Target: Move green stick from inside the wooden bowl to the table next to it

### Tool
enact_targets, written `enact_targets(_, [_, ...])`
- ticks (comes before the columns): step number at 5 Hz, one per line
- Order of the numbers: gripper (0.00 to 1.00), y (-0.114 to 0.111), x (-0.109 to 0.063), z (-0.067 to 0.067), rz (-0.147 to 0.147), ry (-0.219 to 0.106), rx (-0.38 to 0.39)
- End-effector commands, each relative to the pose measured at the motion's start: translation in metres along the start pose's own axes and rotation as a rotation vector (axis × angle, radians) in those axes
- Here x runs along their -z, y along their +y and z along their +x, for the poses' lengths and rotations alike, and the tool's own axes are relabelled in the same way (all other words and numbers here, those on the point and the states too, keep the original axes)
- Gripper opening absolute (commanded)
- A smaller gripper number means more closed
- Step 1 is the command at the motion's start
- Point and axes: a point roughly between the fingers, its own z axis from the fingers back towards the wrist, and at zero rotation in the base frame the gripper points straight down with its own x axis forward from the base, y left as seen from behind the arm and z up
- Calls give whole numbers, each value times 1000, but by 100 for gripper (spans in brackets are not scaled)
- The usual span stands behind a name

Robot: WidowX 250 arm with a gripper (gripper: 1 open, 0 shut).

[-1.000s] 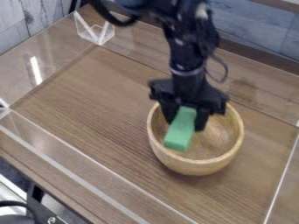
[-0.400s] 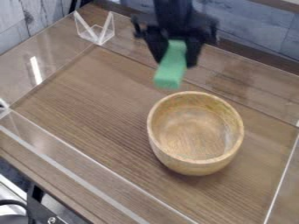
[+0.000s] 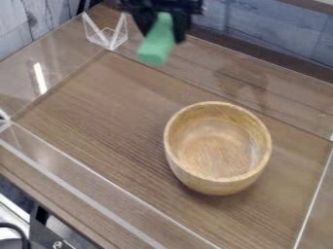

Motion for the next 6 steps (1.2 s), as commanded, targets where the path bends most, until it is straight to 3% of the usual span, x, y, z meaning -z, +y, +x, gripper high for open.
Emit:
enact_targets(1, [0, -5, -2, 18, -26, -49, 126])
enact_targets(2, [0, -10, 3, 25, -53, -46, 215])
enact_targets(4, [0, -14, 10, 23, -53, -43, 255])
enact_targets(6, [0, 12, 6, 35, -55, -42, 304])
